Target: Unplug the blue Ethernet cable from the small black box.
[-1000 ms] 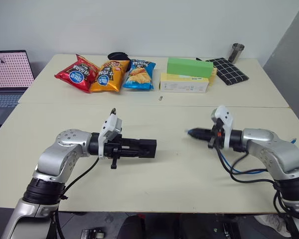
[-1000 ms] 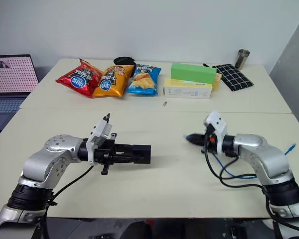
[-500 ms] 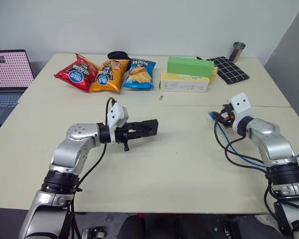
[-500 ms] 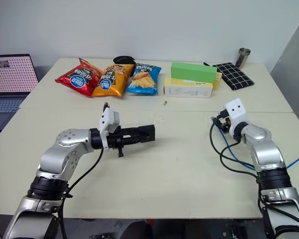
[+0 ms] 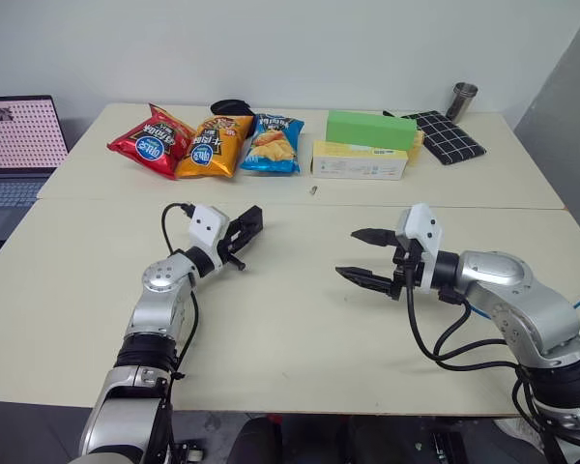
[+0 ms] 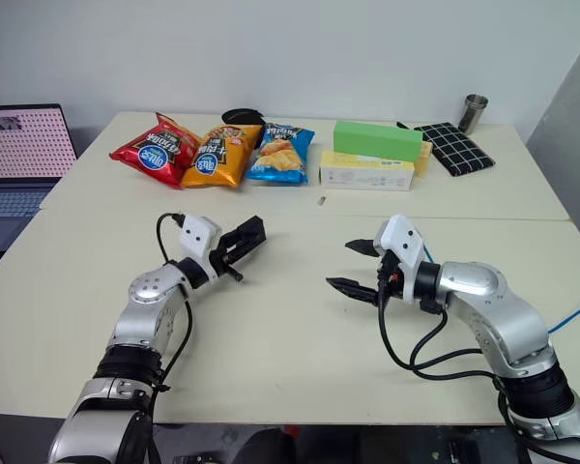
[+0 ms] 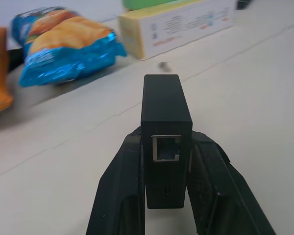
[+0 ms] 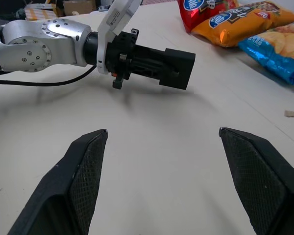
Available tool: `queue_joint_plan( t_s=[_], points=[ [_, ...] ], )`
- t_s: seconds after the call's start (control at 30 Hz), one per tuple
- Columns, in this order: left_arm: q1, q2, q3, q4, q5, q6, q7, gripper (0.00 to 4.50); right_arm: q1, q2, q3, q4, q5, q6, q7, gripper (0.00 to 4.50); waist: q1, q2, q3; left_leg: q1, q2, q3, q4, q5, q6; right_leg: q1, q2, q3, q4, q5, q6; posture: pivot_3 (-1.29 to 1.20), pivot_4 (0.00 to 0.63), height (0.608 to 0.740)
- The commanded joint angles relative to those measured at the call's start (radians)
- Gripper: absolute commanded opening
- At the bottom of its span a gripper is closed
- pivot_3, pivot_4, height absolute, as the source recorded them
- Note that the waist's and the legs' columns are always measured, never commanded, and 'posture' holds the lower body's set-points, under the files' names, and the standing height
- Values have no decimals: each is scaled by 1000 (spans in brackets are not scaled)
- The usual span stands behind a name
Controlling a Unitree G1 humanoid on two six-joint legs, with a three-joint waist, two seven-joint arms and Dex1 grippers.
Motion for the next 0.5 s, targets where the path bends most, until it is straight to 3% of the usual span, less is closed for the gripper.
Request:
queue_joint_plan(
  t_s=[0.03,0.07,0.27,0.4,0.5],
  points=[
    [-7,-8,41,31,-28,2,10,1128,-11,7,-4,-46,1,7,-10,3915,0,-1,-1,0,0,0,0,0,0,0,0,0,0,0,0,0,150,740],
    [0,-7,42,33,-28,-1,0,1479,-12,7,-3,-47,3,10,-10,3931,-1,-1,-1,0,0,0,0,0,0,0,0,0,0,0,0,0,150,740],
    [51,10,30,-22,-28,10,-49,2580,-14,11,1,-51,3,19,-19,3931,-1,-1,0,0,0,0,0,0,0,0,0,0,0,0,0,0,150,740],
    [133,43,34,-155,-42,89,-66,3522,1,20,-5,-69,18,30,-29,3931,-1,-1,-1,0,0,0,0,0,0,0,0,0,0,0,0,0,150,740],
    [237,96,40,-337,-89,201,-116,3684,33,15,-21,-88,21,36,-37,3931,-3,0,-1,0,1,0,-1,0,0,0,0,0,0,0,0,0,150,740]
  ],
)
